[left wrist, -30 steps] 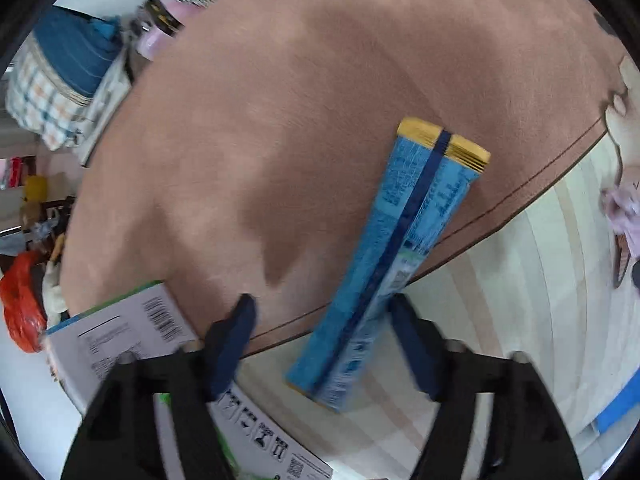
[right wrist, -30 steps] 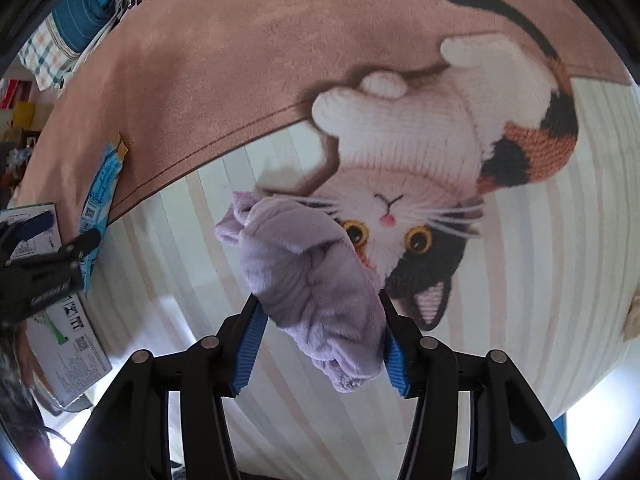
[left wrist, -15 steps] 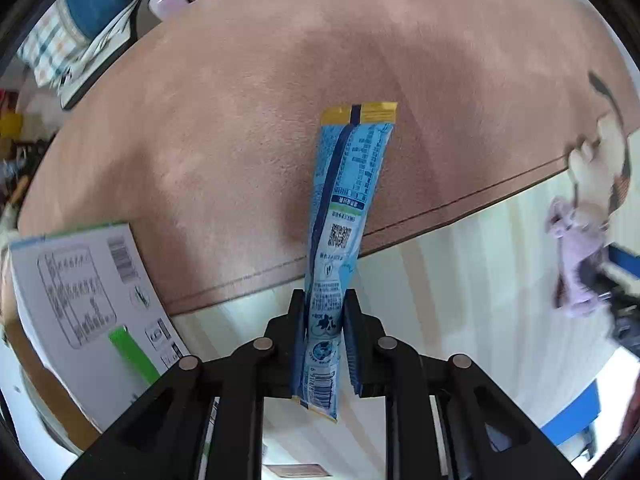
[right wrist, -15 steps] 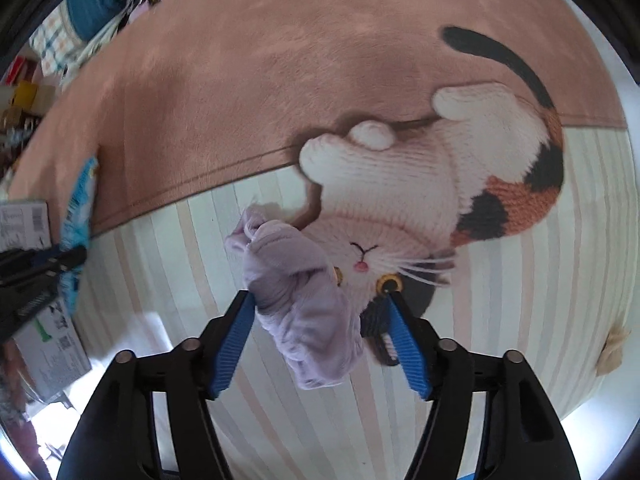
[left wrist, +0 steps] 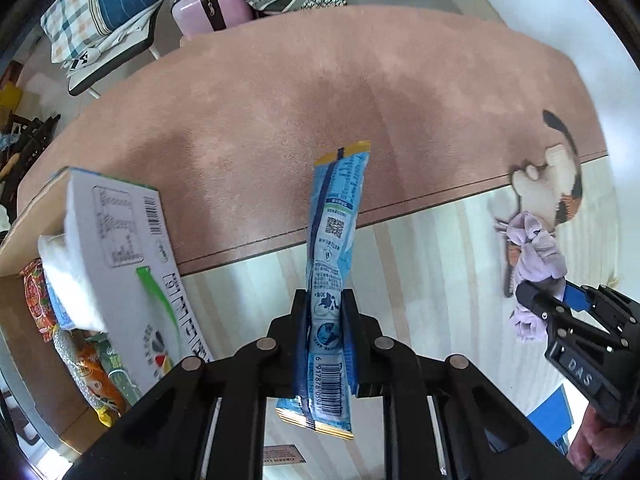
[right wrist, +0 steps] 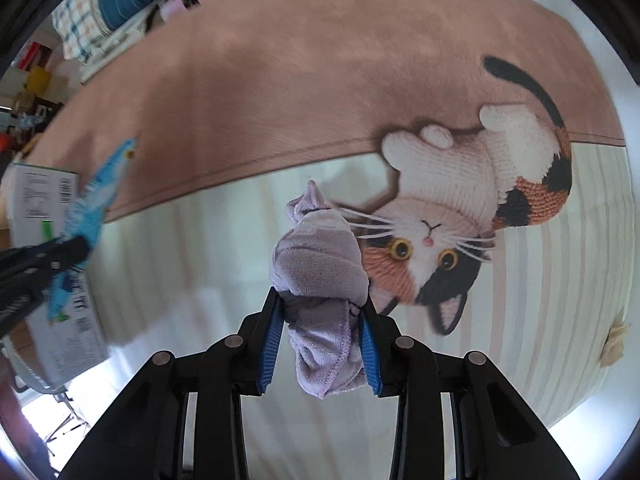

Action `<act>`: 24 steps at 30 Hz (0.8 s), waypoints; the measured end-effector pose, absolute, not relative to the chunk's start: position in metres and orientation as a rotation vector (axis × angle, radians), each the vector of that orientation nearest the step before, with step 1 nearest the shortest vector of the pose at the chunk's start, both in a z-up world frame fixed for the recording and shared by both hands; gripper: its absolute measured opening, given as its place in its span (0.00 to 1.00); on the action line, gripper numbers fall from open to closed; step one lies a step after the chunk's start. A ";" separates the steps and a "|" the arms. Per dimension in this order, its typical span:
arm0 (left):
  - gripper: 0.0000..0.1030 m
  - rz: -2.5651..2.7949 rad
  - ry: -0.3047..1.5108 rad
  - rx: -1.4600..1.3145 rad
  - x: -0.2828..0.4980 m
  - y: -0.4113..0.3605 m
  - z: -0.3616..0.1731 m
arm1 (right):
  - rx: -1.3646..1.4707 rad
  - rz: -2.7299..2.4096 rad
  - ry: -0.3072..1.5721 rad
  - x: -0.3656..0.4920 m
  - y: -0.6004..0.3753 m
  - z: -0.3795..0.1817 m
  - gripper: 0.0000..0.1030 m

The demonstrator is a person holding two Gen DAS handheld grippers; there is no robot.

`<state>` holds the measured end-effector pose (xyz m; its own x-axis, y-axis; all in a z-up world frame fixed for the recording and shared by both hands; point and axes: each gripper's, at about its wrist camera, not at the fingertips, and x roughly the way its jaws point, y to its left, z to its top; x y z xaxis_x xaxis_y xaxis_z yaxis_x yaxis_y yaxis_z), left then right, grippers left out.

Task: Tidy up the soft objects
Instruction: 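Carry the blue stick pack with the left tool while the right tool carries the lilac cloth to the box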

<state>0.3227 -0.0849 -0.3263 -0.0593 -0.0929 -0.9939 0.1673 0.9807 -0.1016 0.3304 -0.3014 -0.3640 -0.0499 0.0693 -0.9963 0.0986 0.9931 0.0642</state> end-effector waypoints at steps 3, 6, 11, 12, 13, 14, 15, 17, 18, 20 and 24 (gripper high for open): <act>0.12 -0.227 1.583 0.031 0.328 -0.078 -0.302 | 0.147 0.003 1.582 0.324 -0.285 -0.337 0.36; 0.12 -0.231 1.540 0.007 0.330 -0.059 -0.277 | 0.170 0.041 1.543 0.313 -0.257 -0.307 0.36; 0.12 -0.200 1.452 -0.057 0.307 -0.014 -0.223 | 0.216 0.123 1.477 0.297 -0.212 -0.255 0.36; 0.12 -0.192 1.442 -0.066 0.303 -0.004 -0.216 | 0.218 0.140 1.466 0.293 -0.200 -0.246 0.36; 0.13 -0.184 1.432 -0.073 0.297 0.006 -0.212 | 0.221 0.158 1.455 0.290 -0.186 -0.239 0.36; 0.13 -0.169 1.419 -0.088 0.291 0.021 -0.206 | 0.228 0.182 1.446 0.286 -0.168 -0.231 0.36; 0.13 -0.146 1.406 -0.096 0.285 0.039 -0.201 | 0.234 0.202 1.439 0.282 -0.151 -0.226 0.36; 0.13 -0.111 1.384 -0.100 0.274 0.070 -0.192 | 0.232 0.233 1.425 0.275 -0.118 -0.215 0.36; 0.12 -0.098 1.379 -0.104 0.270 0.080 -0.191 | 0.226 0.248 1.424 0.272 -0.099 -0.212 0.36; 0.12 -0.065 1.372 -0.118 0.264 0.109 -0.191 | 0.221 0.270 1.431 0.268 -0.068 -0.209 0.36; 0.13 -0.009 1.371 -0.138 0.251 0.160 -0.196 | 0.185 0.274 1.444 0.262 -0.016 -0.213 0.36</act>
